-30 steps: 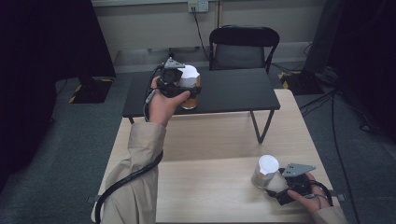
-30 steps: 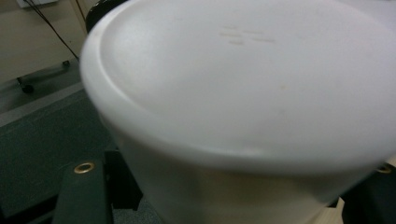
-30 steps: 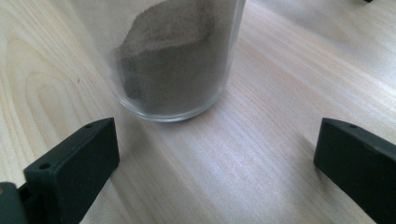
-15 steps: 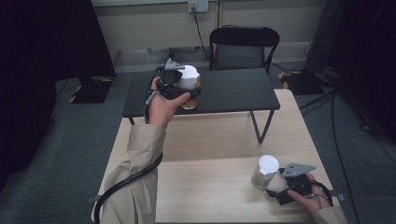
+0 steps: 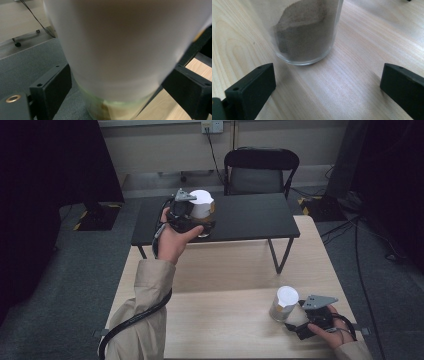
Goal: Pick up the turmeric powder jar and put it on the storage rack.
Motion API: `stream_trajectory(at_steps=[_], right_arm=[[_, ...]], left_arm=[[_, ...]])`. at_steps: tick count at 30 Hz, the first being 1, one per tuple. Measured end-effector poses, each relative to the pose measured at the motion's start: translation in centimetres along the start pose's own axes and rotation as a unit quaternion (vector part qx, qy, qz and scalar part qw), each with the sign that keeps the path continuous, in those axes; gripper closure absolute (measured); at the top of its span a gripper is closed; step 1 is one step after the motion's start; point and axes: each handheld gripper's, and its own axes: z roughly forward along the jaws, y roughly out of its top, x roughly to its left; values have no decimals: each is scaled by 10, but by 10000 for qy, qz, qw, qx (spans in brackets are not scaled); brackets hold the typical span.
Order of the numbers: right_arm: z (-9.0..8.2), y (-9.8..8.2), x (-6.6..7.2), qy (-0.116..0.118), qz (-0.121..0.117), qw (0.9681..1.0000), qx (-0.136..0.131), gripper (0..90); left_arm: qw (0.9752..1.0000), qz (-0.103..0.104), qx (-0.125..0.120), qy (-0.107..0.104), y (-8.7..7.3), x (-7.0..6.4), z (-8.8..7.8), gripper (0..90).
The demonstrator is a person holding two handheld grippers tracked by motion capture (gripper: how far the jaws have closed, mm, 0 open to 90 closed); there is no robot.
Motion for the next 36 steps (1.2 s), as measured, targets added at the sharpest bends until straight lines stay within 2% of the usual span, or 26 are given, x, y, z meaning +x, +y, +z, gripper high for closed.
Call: stream_trajectory(at_steps=[5,8,20,36], right_arm=[[0,0,0,0,-1,10000,-2,0],[0,0,0,0,-2,10000,-2,0],[0,0,0,0,-2,10000,-2,0],[0,0,0,0,1,10000,1,0]], left_arm=[[10000,-4,-37,-34,-9,0,0,75],[9999,-97,-70,-68,-15,2,-1,58],[9997,9,-137,-181,-27,2,-8,48],[9988,44,-298,-377,-54,2,-12,31]])
